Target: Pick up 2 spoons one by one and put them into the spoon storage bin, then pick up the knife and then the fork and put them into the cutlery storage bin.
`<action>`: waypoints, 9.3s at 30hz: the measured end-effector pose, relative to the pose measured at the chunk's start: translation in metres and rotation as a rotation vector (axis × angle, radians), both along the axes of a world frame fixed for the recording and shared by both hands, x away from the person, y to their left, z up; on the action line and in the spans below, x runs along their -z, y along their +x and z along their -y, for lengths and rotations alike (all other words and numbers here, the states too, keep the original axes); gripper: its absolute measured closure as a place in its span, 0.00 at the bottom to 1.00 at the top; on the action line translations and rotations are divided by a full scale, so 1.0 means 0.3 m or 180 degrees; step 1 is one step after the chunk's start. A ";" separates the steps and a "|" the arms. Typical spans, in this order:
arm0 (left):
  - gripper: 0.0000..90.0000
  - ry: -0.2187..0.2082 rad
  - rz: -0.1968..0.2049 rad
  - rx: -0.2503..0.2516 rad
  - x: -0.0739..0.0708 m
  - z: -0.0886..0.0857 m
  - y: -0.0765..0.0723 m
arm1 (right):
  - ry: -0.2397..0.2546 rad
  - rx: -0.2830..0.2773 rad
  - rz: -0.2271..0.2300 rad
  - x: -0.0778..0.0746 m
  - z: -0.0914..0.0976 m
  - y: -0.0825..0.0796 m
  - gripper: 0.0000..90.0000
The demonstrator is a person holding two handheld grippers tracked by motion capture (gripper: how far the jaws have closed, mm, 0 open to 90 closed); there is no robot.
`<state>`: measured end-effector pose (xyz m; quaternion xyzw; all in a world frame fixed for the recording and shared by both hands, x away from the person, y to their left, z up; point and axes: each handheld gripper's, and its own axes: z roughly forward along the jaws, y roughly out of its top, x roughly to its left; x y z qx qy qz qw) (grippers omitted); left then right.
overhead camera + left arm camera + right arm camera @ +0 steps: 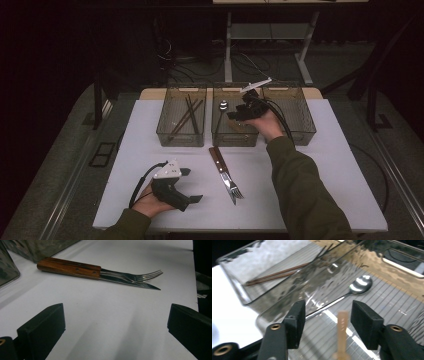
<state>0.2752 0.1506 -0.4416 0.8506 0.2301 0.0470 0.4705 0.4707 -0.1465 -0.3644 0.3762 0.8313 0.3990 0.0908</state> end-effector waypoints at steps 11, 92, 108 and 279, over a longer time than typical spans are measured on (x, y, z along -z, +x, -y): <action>0.01 -0.0023 -0.0015 -0.0044 0.000 -0.001 -0.002 | 0.0100 -0.0135 0.0234 -0.059 0.064 -0.168 0.35; 1.00 0.0585 -0.0054 -0.0256 -0.033 0.309 0.357 | 0.0212 -0.0084 0.0338 0.284 0.426 -0.683 0.17; 1.00 0.0887 -0.0024 -0.0294 0.011 0.353 0.406 | 0.0219 -0.0091 0.0314 0.283 0.422 -0.685 0.17; 0.86 0.0883 -0.0024 -0.0219 0.009 0.103 0.020 | 0.0243 -0.0181 0.0304 0.282 0.399 -0.694 0.17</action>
